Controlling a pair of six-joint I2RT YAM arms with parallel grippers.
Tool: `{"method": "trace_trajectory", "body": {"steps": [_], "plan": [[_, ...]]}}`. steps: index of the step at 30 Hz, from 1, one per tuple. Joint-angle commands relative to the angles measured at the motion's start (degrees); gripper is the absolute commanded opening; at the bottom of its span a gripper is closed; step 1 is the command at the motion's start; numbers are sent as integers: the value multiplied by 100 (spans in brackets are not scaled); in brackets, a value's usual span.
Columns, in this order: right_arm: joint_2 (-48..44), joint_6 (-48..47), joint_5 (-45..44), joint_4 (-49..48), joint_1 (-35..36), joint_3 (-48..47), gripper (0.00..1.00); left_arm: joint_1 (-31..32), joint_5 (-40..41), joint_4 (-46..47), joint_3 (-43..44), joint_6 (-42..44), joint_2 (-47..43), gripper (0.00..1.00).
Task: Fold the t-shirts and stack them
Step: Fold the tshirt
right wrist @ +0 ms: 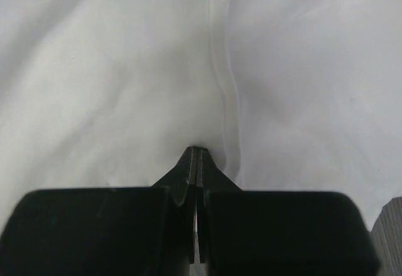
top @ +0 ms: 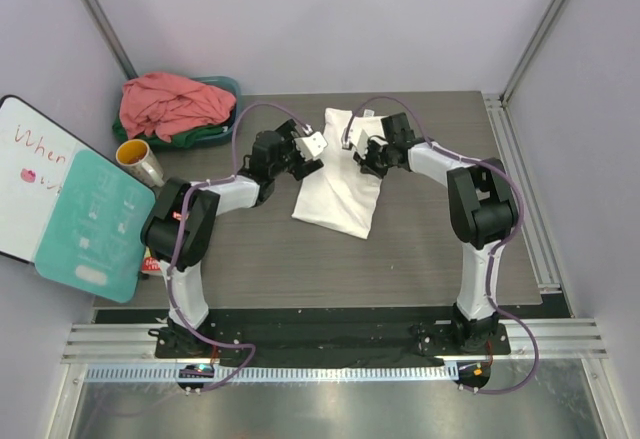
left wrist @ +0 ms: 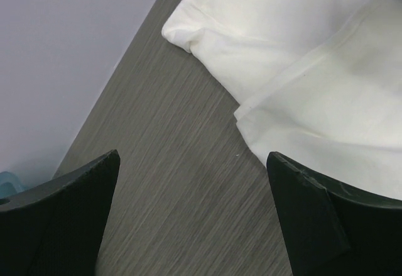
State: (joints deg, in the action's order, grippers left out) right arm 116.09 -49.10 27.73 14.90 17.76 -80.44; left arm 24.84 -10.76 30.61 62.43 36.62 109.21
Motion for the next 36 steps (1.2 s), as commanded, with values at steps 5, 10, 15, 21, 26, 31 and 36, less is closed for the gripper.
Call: {"method": "trace_trajectory", "body": {"steps": [5, 10, 15, 21, 26, 31, 36], "plan": [[151, -467, -803, -461, -27, -323, 1, -6, -119, 252, -267, 21, -418, 100], [89, -907, -1251, -909, -36, -226, 1, -6, -224, 209, -267, -50, -409, 100], [98, -1075, -1357, -945, -53, -209, 1, -6, -233, 182, -170, -76, -383, 100], [-244, -813, -1200, -945, -62, -191, 1, -6, -224, 138, -179, -6, -435, 100], [-596, -416, -59, 72, -71, -463, 1, -102, -855, -1, -232, 20, -488, 100], [-527, -407, 1048, 1505, -71, -682, 1, -339, -2189, -1097, -74, 827, -567, 100], [-245, -793, 1315, 2649, -36, -824, 1, -647, -3125, -3051, 252, 2453, -603, 100]]}}
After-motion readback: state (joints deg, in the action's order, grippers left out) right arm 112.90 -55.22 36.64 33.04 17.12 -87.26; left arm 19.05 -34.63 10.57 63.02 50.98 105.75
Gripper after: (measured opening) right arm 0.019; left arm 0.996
